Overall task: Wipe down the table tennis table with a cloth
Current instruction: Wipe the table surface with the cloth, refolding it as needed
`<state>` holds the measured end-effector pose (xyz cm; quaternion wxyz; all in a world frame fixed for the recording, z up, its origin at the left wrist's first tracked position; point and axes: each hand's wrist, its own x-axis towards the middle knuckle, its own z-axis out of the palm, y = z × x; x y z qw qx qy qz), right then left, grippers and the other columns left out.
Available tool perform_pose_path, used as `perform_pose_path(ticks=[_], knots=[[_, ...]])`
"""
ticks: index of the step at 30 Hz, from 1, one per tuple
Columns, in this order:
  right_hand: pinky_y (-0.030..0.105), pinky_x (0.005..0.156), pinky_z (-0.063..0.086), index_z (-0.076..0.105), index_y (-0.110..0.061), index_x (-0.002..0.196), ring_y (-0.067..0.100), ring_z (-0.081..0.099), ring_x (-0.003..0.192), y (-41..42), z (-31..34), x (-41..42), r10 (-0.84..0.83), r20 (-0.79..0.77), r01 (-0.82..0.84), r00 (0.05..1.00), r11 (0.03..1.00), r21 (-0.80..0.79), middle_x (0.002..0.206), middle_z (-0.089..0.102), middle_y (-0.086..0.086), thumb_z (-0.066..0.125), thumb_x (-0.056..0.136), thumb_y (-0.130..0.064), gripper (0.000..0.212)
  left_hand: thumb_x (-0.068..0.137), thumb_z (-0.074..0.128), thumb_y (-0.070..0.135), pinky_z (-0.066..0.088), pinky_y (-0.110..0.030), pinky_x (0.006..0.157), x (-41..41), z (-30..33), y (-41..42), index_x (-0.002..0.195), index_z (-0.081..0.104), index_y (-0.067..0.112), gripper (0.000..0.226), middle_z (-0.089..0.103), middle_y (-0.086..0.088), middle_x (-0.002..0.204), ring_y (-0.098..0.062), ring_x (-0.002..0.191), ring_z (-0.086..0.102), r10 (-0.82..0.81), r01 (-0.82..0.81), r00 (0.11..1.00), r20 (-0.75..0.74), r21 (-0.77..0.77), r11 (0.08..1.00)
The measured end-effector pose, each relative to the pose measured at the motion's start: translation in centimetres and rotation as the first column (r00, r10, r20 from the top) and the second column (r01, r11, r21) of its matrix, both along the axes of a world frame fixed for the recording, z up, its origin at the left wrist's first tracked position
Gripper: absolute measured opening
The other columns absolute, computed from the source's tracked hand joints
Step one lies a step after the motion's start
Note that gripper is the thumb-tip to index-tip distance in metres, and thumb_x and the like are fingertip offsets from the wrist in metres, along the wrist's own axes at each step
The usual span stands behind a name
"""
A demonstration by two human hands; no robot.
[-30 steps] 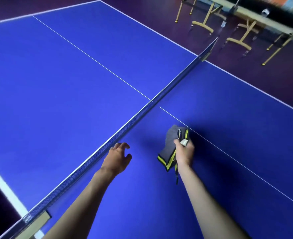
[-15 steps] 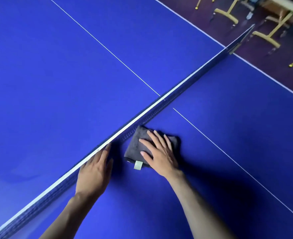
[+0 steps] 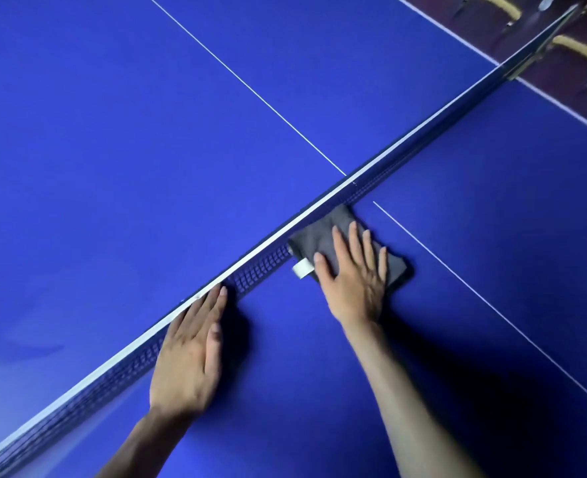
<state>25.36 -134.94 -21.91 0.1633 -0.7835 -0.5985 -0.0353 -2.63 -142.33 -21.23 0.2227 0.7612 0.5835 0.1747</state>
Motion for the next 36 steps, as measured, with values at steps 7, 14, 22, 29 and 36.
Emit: perform_pose_path(ticks=[7, 14, 22, 29, 36], knots=[[0.053, 0.12, 0.034, 0.047, -0.039, 0.154, 0.018, 0.027, 0.157, -16.2, 1.3, -11.0, 0.424, -0.055, -0.427, 0.904, 0.902, -0.062, 0.17, 0.028, -0.007, 0.053, 0.092, -0.074, 0.072, 0.108, 0.013, 0.045, 0.013, -0.026, 0.125, -1.2, 1.1, -0.1, 0.156, 0.037, 0.035, 0.055, 0.034, 0.022, 0.161, -0.003, 0.152, 0.023, 0.078, -0.028, 0.935, 0.346, -0.147, 0.989], [0.054, 0.125, 0.022, 0.046, -0.035, 0.156, 0.024, 0.031, 0.155, -0.3, -0.3, 7.7, -0.121, 0.017, 0.122, 0.993, 0.987, -0.1, 0.169, 0.033, -0.002, 0.035, 0.095, -0.075, 0.074, 0.107, 0.026, 0.043, 0.008, -0.029, 0.127, -1.3, 1.4, -0.1, 0.155, 0.04, 0.031, 0.052, 0.034, 0.022, 0.161, -0.006, 0.155, 0.017, -0.027, 0.054, 0.96, 0.277, -0.089, 0.995], [0.055, 0.124, 0.023, 0.055, -0.03, 0.15, 0.027, 0.036, 0.153, -4.9, -0.7, 2.1, -0.172, 0.022, 0.171, 0.985, 0.985, 0.032, 0.164, 0.041, 0.003, 0.045, 0.101, -0.063, 0.06, 0.102, 0.026, 0.059, -0.001, -0.023, 0.126, -0.3, 1.4, -0.2, 0.157, 0.037, 0.028, 0.064, 0.028, 0.018, 0.164, 0.003, 0.154, 0.003, 0.032, 0.007, 0.973, 0.227, -0.171, 0.985], [0.052, 0.124, 0.029, 0.049, -0.03, 0.155, 0.02, 0.027, 0.157, -21.6, 0.5, -13.5, 0.068, -0.048, -0.07, 0.996, 0.997, -0.033, 0.168, 0.034, -0.002, 0.048, 0.098, -0.07, 0.069, 0.103, 0.022, 0.055, 0.004, -0.047, 0.126, 4.2, 3.2, -3.2, 0.15, 0.046, 0.023, 0.062, 0.028, 0.004, 0.166, -0.023, 0.158, 0.002, 0.018, -0.013, 0.997, 0.074, -0.078, 0.997], [0.054, 0.122, 0.03, 0.058, -0.029, 0.148, 0.026, 0.04, 0.151, -18.3, -0.4, -4.7, 0.044, -0.045, -0.039, 0.998, 0.994, 0.1, 0.164, 0.042, 0.0, 0.054, 0.098, -0.066, 0.062, 0.106, 0.027, 0.046, 0.045, -0.054, 0.105, 6.3, 3.7, -7.3, 0.145, 0.053, 0.019, 0.054, 0.045, -0.003, 0.157, -0.032, 0.14, 0.041, 0.064, -0.066, 0.995, -0.072, -0.03, 0.997]])
